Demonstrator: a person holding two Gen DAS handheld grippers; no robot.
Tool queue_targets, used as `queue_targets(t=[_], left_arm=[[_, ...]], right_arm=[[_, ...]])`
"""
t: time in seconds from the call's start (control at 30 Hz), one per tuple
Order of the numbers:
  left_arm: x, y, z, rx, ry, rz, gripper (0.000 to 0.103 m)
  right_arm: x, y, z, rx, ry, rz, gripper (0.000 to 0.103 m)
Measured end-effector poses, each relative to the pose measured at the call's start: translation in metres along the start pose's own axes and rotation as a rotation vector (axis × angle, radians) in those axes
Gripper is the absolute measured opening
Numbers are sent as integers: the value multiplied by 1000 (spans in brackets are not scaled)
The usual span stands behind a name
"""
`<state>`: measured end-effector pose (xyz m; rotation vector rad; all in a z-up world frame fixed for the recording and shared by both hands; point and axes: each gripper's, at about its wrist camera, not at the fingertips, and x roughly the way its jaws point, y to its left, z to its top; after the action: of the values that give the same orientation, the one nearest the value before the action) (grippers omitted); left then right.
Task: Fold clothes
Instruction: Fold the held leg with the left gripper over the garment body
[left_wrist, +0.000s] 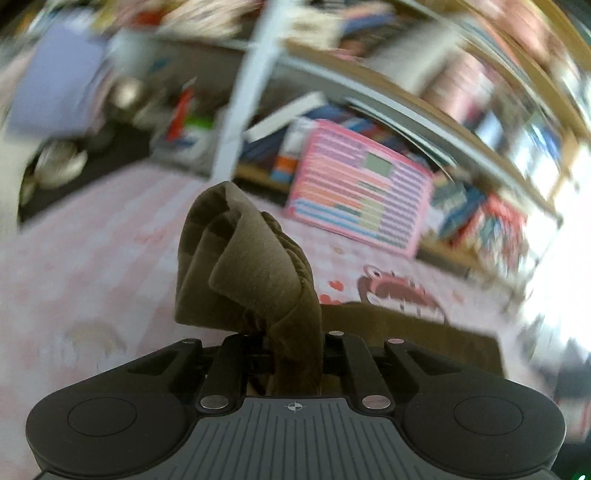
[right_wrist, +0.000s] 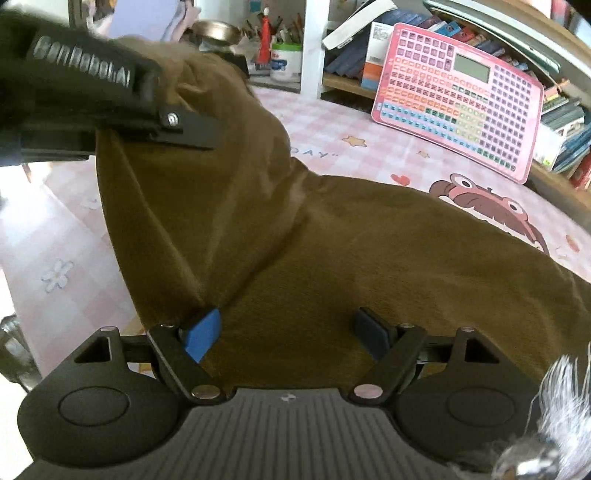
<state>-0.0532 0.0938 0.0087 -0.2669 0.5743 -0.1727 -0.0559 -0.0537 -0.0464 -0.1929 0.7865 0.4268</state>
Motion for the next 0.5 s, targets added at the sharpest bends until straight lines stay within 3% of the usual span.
queue_targets(t=[0.17, 0.5], left_arm=[[3, -44, -2, 171, 4, 73, 12], [32, -109, -23, 380, 100, 190, 13]], right_arm=[[-33, -59, -10, 127, -48, -4, 80], [-77, -159, -53, 289, -56, -51, 80]])
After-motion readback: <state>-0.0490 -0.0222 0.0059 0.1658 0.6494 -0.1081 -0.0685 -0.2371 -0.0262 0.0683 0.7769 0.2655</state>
